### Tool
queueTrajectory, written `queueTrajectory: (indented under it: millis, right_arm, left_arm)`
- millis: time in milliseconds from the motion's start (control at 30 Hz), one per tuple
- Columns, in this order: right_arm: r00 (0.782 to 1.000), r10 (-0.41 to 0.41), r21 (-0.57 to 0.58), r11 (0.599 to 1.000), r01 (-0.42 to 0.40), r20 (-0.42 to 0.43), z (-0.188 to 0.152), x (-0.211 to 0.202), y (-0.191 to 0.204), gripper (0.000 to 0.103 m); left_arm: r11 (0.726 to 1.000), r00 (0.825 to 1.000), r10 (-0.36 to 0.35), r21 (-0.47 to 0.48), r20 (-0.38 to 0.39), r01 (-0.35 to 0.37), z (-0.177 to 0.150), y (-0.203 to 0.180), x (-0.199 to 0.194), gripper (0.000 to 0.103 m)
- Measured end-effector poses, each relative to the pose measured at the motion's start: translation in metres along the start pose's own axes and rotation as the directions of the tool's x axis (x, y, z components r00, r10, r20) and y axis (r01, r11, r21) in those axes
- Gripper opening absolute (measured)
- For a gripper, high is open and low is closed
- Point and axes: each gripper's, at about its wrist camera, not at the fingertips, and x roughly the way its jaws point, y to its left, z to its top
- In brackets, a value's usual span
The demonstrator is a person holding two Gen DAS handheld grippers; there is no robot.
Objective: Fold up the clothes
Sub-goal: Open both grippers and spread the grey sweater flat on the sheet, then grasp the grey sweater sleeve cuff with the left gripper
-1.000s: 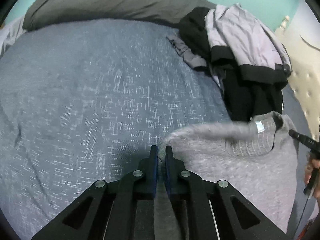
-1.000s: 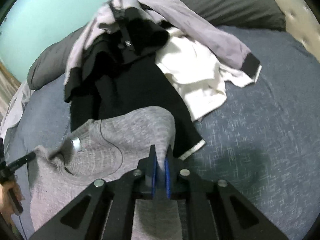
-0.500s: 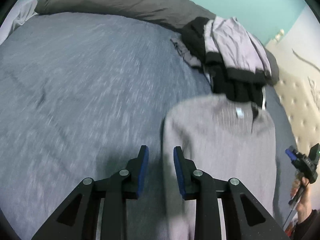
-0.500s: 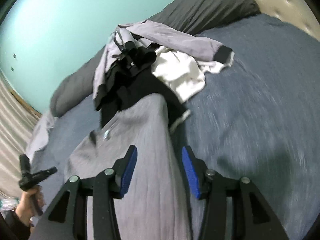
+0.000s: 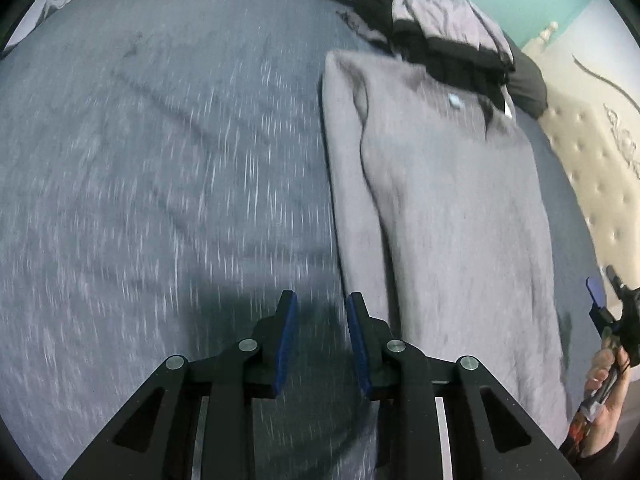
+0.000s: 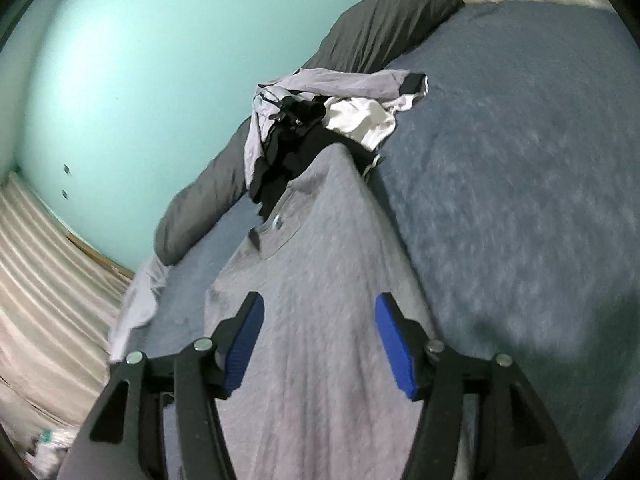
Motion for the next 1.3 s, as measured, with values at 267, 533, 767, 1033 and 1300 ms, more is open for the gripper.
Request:
queueTrajectory:
  millis: [267, 533, 767, 1033, 1300]
  right_arm:
    - [0.999, 0.024, -0.010, 1.000, -0.025, -0.025, -0.017, -0.005, -0.003, 0.059]
    - [0.990, -0.118, -0.079, 0.991, 0.112, -0.078, -0.007, 0.004, -0.017, 0.060]
    - [0.990, -0.121, -0.036, 0.992, 0.118, -0.078, -0.004, 0.000, -0.037, 0.060]
    - [0.991, -0.123, -0.005, 0.992, 0.123, -0.057, -0.004, 0.001, -0.043, 0.060]
    - [0.991, -0.124, 0.012, 0.992, 0.125, -0.046, -0.005, 0.000, -0.047, 0.060]
  left_arm:
    - [1.000, 0.999, 0.003, -0.003, -0.035, -0.003, -0.040, -0.015, 0.004, 0.028]
    - [1.000, 0.998, -0.006, 0.008, -0.062, 0.007, -0.061, -0.042, 0.018, 0.033]
    - [1.000, 0.998, -0.001, -0.020, -0.067, 0.000, -0.066, -0.054, 0.025, 0.033]
    - [0.999, 0.998, 0.017, 0.035, -0.057, -0.015, -0.063, -0.065, 0.021, 0.008]
    - [0.997, 1.000, 0.019, 0.072, 0.019, -0.020, -0.055, -0.074, -0.010, 0.000]
